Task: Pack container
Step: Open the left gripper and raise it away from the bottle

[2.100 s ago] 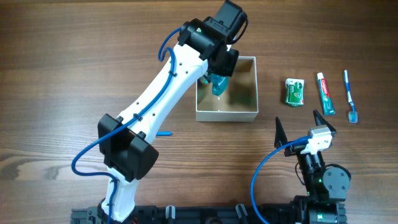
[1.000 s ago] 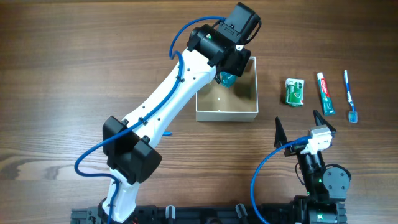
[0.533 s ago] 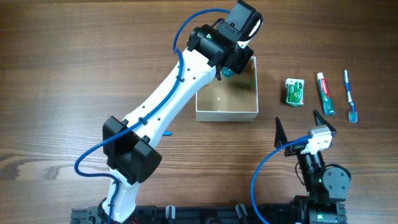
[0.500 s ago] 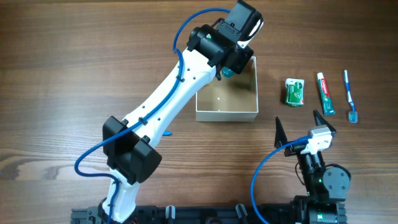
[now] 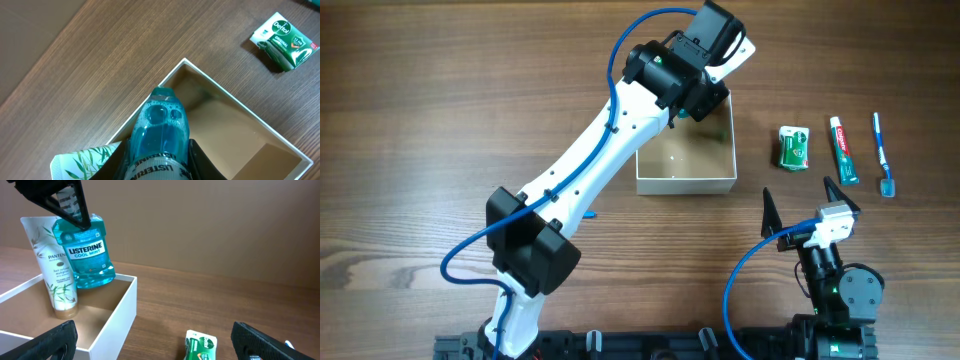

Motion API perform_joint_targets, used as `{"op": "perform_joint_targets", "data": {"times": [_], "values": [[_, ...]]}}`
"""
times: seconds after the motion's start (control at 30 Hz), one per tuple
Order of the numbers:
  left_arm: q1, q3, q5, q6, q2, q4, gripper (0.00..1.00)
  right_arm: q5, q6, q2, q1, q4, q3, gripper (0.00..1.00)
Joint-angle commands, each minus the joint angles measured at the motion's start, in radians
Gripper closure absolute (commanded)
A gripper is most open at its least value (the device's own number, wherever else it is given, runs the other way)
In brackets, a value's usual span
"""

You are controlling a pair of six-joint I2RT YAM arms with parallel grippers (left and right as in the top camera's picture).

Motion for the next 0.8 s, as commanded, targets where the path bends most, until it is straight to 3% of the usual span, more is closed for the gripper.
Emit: {"op": "perform_joint_targets", "data": {"times": [0.0, 0.2, 0.53, 0.77], "values": [[-0.003, 0.017, 0.052, 0.046, -0.036, 0.015, 0.96, 0.010, 0.008, -0.005, -0.002, 0.003, -0.001, 0.00], [-0.003, 0.016, 0.115, 0.121, -0.017, 0.013, 0.96, 0.010, 0.007, -0.005, -0.002, 0.003, -0.001, 0.00], [0.009, 0.016, 0.114, 0.402, -0.007, 0.013, 0.96, 0.010, 0.008, -0.005, -0.002, 0.003, -0.001, 0.00], [0.054, 0.016, 0.115, 0.418, 0.016, 0.010, 0.96, 0.010, 0.008, -0.005, -0.002, 0.003, -0.001, 0.00]]}}
